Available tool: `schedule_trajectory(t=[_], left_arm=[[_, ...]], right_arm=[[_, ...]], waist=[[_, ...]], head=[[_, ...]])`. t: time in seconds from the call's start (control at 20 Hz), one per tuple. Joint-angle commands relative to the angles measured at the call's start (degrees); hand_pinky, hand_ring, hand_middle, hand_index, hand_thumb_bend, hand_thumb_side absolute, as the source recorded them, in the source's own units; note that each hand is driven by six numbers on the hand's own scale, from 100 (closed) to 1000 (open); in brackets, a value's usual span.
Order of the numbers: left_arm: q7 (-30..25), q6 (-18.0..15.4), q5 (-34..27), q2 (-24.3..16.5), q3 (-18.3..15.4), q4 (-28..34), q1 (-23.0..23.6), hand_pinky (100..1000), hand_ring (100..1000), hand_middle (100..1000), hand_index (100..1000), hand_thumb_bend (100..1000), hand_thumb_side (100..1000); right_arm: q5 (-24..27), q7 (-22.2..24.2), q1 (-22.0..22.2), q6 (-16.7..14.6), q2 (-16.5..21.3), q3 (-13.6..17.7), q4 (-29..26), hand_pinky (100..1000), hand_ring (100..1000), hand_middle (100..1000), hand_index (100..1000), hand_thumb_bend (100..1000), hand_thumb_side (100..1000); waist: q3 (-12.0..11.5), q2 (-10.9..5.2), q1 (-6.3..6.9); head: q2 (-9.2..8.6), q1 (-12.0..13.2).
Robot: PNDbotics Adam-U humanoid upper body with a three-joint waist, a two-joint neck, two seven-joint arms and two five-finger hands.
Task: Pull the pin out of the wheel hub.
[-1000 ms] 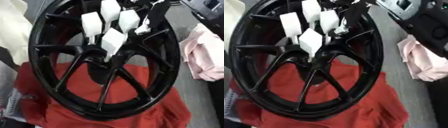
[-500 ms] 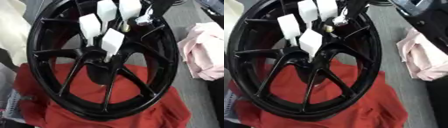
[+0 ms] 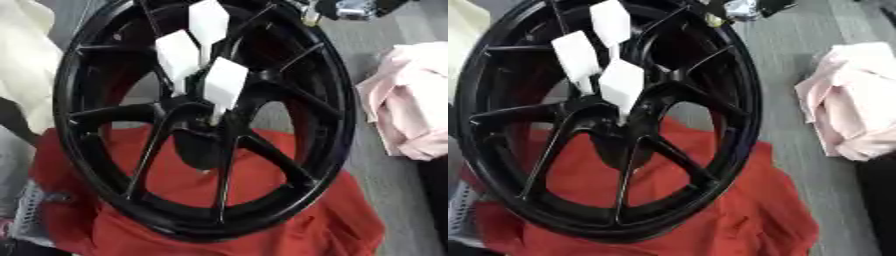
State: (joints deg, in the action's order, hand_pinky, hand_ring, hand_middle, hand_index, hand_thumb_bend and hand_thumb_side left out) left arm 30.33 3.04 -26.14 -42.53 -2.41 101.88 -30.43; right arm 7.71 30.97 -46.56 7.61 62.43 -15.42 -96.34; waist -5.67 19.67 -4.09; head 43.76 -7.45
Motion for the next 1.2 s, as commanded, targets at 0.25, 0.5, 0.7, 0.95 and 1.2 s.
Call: schedule_trajectory(t=[0.25,0.5,0.7,0.95,1.2], left_arm=[[1.00,-0.34,0.22,-3.02,-1.86,0.66,0.73,774,851,820,849,488,881],[1.44,-0.41,0.28,-3.29,-2.28,0.63,1.47,774,851,821,849,486,880],[1.49,-0.33,0.41,-3.21,-2.29,0.68,1.53,774,851,821,849,485,881],[1.46,-0.20,0.41,-3.08,-2.22,0.67,1.64,773,851,821,849,485,880],[1.50,-0.24,0.35,-3.05,-2.26,0.71,1.72,773,852,821,849,483,880]], right_arm=[[-2.72,-12.65,11.48,-0.46,8.83,17.88,8.89,748,659,501,570,100,279],[-9.40,-16.67,16.13,-1.79,9.06,23.68,20.11,775,705,558,634,132,327],[-16.20,-12.27,17.73,-3.07,8.91,24.47,24.55,839,826,751,779,201,434],[-20.75,-7.57,18.04,-3.61,8.31,25.87,27.85,854,860,798,816,196,464],[-19.28,-9.81,17.48,-4.44,7.54,27.13,28.15,845,825,758,790,146,481]], waist=[[1.45,-1.25,1.23],[2.39,-1.33,2.36],[2.87,-1.44,3.13],[3.15,-1.51,3.58],[3.17,-1.56,3.67]], head=[[-0.41,2.05],[-0.69,3.15],[-0.86,3.48],[-0.88,3.56],[-0.79,3.72]])
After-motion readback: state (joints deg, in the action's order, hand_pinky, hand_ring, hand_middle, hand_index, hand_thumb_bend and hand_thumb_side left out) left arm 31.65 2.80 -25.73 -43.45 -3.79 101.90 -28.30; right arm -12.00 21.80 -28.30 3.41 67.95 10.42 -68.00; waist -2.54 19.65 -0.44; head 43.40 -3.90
